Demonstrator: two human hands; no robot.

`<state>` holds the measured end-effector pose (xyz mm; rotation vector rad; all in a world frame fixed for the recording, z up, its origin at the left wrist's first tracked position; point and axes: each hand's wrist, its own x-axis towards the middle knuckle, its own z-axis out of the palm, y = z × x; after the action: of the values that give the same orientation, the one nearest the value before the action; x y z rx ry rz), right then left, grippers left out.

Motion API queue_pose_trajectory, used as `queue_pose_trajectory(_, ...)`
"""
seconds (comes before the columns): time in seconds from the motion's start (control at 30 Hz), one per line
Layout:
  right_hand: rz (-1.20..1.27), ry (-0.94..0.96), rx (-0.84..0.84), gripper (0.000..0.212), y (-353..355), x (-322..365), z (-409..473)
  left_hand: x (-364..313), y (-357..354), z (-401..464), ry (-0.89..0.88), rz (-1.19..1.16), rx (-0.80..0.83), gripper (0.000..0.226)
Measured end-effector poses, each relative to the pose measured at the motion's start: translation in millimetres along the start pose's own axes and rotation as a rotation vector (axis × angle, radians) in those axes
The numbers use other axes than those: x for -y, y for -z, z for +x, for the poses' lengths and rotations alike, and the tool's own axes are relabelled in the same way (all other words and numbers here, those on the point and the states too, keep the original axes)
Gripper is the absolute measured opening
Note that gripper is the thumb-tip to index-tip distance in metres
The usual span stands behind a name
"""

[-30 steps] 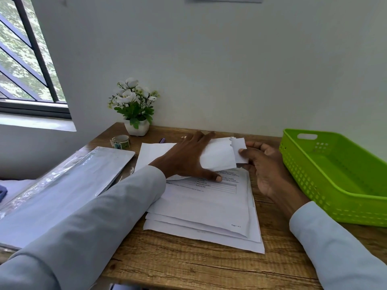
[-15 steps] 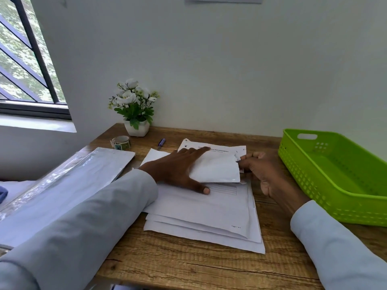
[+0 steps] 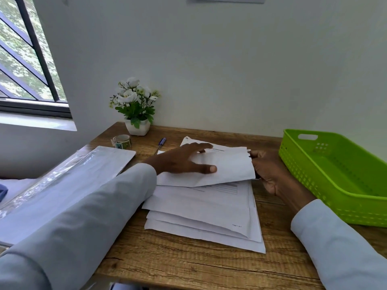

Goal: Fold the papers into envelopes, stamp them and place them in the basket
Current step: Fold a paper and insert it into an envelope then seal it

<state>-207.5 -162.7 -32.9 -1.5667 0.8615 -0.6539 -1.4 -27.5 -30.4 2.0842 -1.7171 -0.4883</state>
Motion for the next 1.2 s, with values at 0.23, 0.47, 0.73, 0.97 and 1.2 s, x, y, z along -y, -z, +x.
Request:
queue_pose_trajectory(0.23,-0.187,0.039,-0.040,0.010,4,1,1,13,-3,-3,0.051,0.149,0.027,0.092)
queue_pose_trajectory(0.47,-0.163,0.070,-0.105,0.015,22,6,1,16,-6,1,0.048,0.155,-0.040,0.077)
queue_pose_trajectory(0.73,-0.219,0.205,-0.139,0.026,17,8,-2,19,8,8,-0.043,-0.135,-0.278,0.032)
queue_pose_trajectory(0.97,0.215,0.078,0.150,0.025,19,23,-14,3,33,-4,0.034,-0.669,-0.391,0.023)
queue_pose_trajectory(1.2,0.457,0.226,-0.122,0.009,2,29,-11,-7,50,-17,0.074,-0.741,0.004,0.020)
